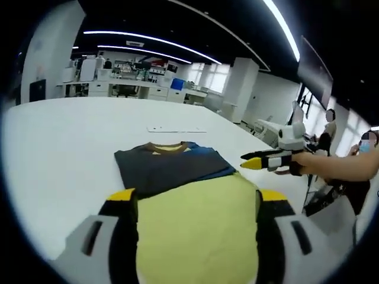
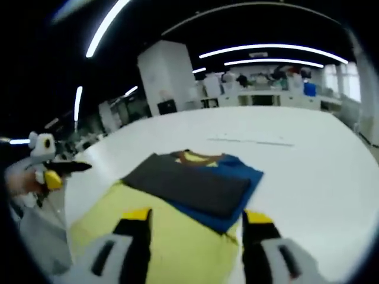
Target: Fold the garment on the visible template until the final outline fits inside the template.
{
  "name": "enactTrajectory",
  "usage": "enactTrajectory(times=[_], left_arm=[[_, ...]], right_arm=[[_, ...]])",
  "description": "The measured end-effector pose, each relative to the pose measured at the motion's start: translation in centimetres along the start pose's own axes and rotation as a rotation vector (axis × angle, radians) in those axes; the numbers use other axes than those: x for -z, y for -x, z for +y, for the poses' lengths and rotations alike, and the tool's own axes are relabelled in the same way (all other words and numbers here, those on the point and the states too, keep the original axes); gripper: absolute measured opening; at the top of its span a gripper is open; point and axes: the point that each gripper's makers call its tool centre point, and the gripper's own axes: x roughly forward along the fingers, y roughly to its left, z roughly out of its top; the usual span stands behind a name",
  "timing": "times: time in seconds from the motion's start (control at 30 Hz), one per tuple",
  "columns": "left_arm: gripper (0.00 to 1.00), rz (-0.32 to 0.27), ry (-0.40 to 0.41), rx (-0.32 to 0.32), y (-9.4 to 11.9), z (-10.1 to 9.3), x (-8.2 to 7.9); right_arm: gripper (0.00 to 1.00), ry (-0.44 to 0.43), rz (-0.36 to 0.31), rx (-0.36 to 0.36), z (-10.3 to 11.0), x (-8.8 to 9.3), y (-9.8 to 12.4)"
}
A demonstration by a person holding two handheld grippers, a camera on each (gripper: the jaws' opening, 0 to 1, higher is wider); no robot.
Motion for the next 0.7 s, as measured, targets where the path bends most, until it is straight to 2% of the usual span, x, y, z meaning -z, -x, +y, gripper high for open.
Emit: enactTrajectory(times=[0.07,0.13,0.17,0.37,0.57,0.7], left_arm=[[0.78,0.003,-0.002,0.0,0.1,0.0,0.4],[0.78,0.009,-0.001,0.002,0.2,-0.1,0.4],[0.78,0.011,-0.008,0.006,0.2,-0.2,0.5],[0.79,0.015,-0.012,0.01,0.1,-0.1,0.9],[0.79,0.019,-0.043,0.021,0.0,-0.3,1.2],[0.8,0.017,-0.032,0.022,0.2,-0.1,1.2]], right_arm=[[0.84,0.03,-0.014,-0.027,0.7,-0.3,0.3],[0.95,0.017,-0.015,-0.038,1.6,-0.1,1.1],[0.99,-0.002,-0.014,-0.052,1.5,-0.1,0.7],[0.99,0.009,-0.027,-0.051,2.4,-0.2,2.2],[0.99,0.006,-0.028,-0.046,2.2,0.1,2.6],[0.99,0.023,-0.015,-0.048,2.2,0.2,3.2]])
